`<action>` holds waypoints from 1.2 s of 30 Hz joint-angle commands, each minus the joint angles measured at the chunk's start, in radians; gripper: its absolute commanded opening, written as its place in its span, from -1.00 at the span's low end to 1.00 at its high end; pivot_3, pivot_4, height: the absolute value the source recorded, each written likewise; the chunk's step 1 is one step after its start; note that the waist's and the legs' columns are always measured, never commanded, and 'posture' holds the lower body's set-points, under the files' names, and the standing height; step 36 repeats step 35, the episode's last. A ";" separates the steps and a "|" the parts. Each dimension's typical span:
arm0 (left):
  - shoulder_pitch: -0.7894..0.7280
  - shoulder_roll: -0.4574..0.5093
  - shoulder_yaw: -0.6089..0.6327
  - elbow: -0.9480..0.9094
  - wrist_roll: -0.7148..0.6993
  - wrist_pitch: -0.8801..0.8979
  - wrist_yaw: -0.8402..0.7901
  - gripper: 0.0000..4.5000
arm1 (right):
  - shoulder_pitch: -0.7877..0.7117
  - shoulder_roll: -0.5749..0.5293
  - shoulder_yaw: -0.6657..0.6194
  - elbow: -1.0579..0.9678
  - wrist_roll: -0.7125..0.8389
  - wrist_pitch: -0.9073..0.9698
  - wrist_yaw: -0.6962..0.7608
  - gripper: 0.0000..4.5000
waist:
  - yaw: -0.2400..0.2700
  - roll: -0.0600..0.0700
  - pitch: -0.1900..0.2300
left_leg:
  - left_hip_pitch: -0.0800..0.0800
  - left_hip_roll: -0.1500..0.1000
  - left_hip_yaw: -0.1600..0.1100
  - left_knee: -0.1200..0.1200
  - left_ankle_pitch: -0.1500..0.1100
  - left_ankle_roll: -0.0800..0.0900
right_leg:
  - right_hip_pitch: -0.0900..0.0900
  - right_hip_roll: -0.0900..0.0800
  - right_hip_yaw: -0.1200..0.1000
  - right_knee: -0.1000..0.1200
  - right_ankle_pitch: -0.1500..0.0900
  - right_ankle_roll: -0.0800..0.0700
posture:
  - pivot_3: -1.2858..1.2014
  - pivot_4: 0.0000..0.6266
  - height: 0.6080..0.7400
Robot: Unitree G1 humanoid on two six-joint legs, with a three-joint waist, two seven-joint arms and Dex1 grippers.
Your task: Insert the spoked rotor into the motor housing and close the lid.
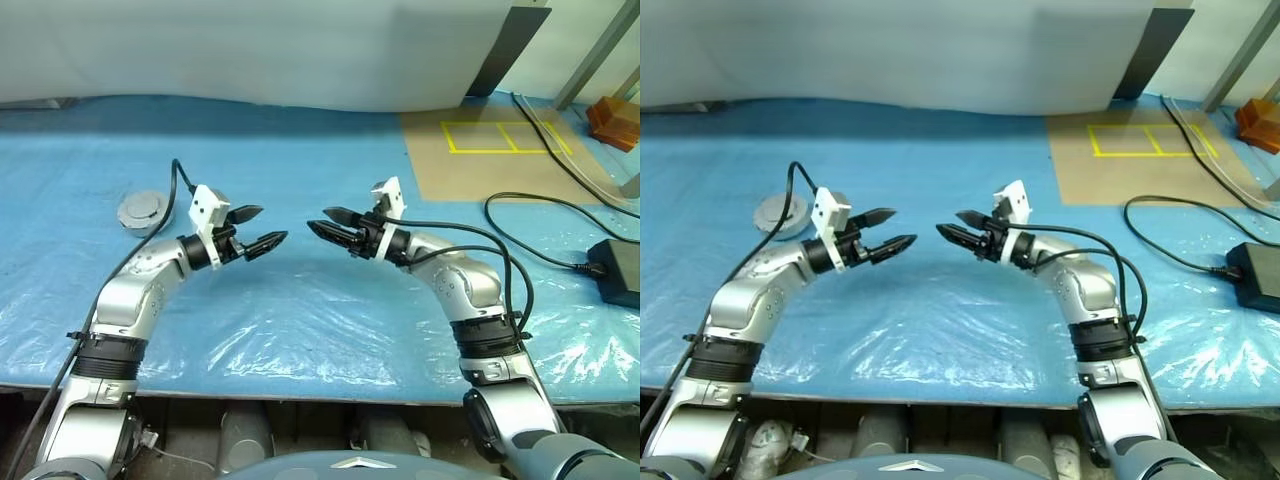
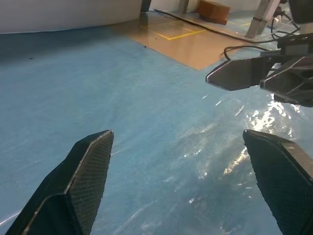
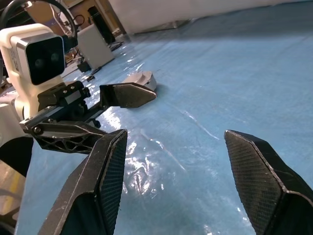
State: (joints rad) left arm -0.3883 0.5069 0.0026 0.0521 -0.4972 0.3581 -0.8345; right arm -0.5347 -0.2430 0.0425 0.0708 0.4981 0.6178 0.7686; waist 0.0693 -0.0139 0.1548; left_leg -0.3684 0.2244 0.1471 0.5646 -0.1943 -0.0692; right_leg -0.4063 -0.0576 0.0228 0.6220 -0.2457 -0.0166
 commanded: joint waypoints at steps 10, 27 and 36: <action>-0.015 -0.008 0.037 -0.025 0.015 -0.005 0.016 0.99 | -0.064 0.026 -0.004 0.068 -0.022 -0.063 -0.008 0.47 | -0.001 0.000 0.000 | 0.000 0.000 0.000 0.000 0.000 0.000 | 0.000 0.000 0.000 0.000 0.000 0.000 | 0.03 -0.52 1.00; -0.025 -0.038 0.034 -0.006 0.028 0.009 0.045 0.99 | 0.000 -0.014 -0.001 0.025 -0.040 -0.058 0.026 0.47 | 0.001 0.000 0.000 | -0.001 0.000 0.000 0.000 0.000 0.000 | 0.000 0.000 0.000 0.000 0.000 0.000 | 0.03 -0.52 1.00; -0.049 -0.071 0.019 0.028 0.061 -0.011 0.051 0.99 | -0.024 0.007 0.004 0.064 -0.075 -0.096 -0.003 0.47 | -0.001 0.000 0.000 | 0.000 0.000 0.000 0.000 0.000 0.000 | 0.000 0.000 0.000 0.000 0.000 0.000 | 0.03 -0.52 1.00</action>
